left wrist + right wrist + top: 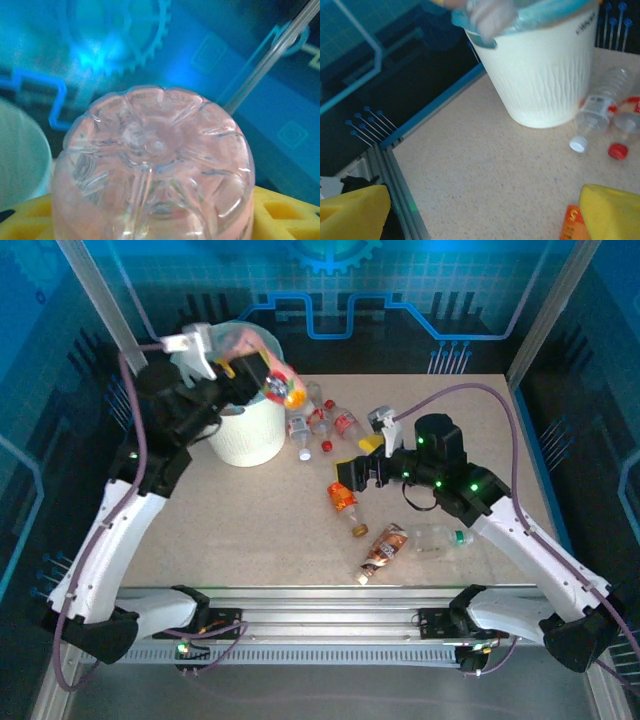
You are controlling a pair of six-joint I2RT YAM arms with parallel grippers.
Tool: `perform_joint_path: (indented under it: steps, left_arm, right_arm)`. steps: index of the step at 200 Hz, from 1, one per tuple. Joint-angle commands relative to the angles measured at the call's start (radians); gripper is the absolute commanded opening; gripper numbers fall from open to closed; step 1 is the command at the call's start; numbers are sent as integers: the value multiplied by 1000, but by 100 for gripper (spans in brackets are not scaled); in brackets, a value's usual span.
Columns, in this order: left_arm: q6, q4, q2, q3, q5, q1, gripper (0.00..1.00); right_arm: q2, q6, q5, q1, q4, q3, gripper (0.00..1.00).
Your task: Put the plastic bottles in the bin
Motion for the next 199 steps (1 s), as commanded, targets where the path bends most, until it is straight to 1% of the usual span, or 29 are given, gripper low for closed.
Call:
perform_joint_path:
  steps: [1,22,47,73,95,127,155,179,199]
  left_arm:
    - [192,-47,40,105,-62,46,60]
    - [287,-28,85,172,-113,97,60]
    - [312,-26,163,222,-162,176,59]
    - [332,-23,256,248,-157,258,58]
    - [346,-21,322,246,-122,312,58]
    - [371,-9,384,191,-70,338,61]
    - [368,-16,420,132,12,338,63]
    - [371,-34,445,94,50,337,64]
    - [390,-66,469,76,103,337,64]
  right_arm:
    - [47,4,-5,43,27,68,97]
    - [99,-2,6,90,31,120,97]
    - [167,9,14,144,32,193,96]
    - [215,0,30,207,33,254,96]
    - [235,-6,42,244,29,273,96]
    - [230,8,75,266,8,250,96]
    - [198,32,118,266,-5,192,96]
    - [161,36,146,267,-13,144,96]
    - [132,35,175,266,-24,112,96]
